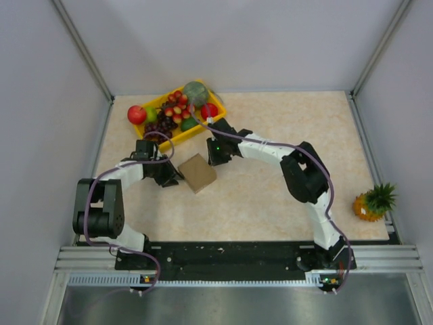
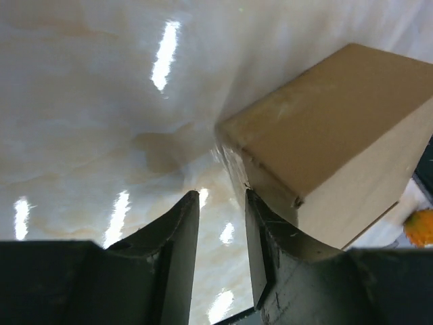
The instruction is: Unpack the express box
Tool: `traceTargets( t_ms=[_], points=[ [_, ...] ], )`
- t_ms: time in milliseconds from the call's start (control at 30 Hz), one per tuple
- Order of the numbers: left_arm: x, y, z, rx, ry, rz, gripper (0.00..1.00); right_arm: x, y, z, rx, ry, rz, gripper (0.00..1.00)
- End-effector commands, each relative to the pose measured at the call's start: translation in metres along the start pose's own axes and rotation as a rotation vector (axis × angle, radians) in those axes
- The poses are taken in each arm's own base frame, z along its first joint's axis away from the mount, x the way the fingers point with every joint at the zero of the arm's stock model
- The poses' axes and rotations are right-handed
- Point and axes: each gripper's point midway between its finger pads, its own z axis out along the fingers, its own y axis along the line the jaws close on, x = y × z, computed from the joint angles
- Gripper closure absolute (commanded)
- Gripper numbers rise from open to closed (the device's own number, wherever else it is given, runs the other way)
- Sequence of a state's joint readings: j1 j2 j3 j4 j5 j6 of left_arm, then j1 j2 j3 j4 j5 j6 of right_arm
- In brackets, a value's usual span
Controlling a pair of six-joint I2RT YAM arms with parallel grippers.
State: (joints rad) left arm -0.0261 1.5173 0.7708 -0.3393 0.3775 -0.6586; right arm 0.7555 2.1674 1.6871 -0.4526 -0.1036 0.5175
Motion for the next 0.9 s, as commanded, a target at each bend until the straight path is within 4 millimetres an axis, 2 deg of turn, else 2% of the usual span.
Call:
traceTargets(
  t_ms=[0, 33, 67, 167, 267, 300, 367, 433, 467, 567, 667, 733, 767, 833, 867],
  points=[
    [0.008, -0.056, 0.002, 0.230, 0.035, 0.157, 0.62, 0.014, 0.014, -0.026, -0.041, 0.000, -0.056, 0.76],
    [0.011, -0.059, 0.004, 0.241, 0.041, 0.172, 0.62, 0.013, 0.015, -0.038, -0.039, -0.019, -0.053, 0.76],
    [0.016, -0.065, 0.007, 0.251, 0.052, 0.190, 0.62, 0.030, 0.005, -0.037, -0.015, 0.013, -0.046, 0.76],
    [0.026, -0.069, 0.010, 0.253, 0.070, 0.198, 0.61, 0.050, -0.008, -0.057, 0.021, 0.024, -0.020, 0.76],
    [0.029, -0.060, 0.013, 0.209, 0.064, 0.172, 0.62, 0.062, -0.026, -0.074, 0.103, 0.023, 0.041, 0.74],
    [0.029, -0.056, 0.014, 0.194, 0.058, 0.164, 0.62, 0.065, -0.027, -0.078, 0.111, 0.027, 0.067, 0.73],
    [0.026, -0.049, 0.013, 0.158, 0.025, 0.153, 0.62, 0.060, -0.043, -0.088, 0.212, -0.008, 0.090, 0.69],
    [0.026, -0.044, 0.013, 0.139, 0.011, 0.146, 0.61, 0.047, -0.048, -0.101, 0.261, -0.064, 0.103, 0.66],
    [0.023, -0.043, 0.012, 0.125, -0.003, 0.146, 0.61, 0.040, -0.047, -0.107, 0.268, -0.086, 0.108, 0.59],
    [0.024, -0.044, 0.005, 0.126, -0.006, 0.149, 0.59, 0.024, -0.034, -0.125, 0.234, -0.127, 0.103, 0.48],
    [0.021, -0.045, -0.001, 0.121, -0.035, 0.152, 0.58, 0.013, -0.016, -0.132, 0.186, -0.149, 0.072, 0.42],
    [0.019, -0.043, -0.004, 0.102, -0.041, 0.155, 0.58, 0.016, -0.008, -0.127, 0.176, -0.129, 0.048, 0.39],
    [0.019, -0.042, -0.007, 0.084, -0.037, 0.153, 0.57, 0.012, 0.000, -0.129, 0.165, -0.137, 0.044, 0.34],
    [0.011, -0.032, -0.010, 0.012, -0.068, 0.142, 0.57, 0.019, 0.001, -0.120, 0.212, -0.109, 0.021, 0.28],
    [0.010, -0.027, -0.014, -0.023, -0.071, 0.128, 0.57, 0.015, 0.016, -0.121, 0.212, -0.119, -0.009, 0.23]
  ],
)
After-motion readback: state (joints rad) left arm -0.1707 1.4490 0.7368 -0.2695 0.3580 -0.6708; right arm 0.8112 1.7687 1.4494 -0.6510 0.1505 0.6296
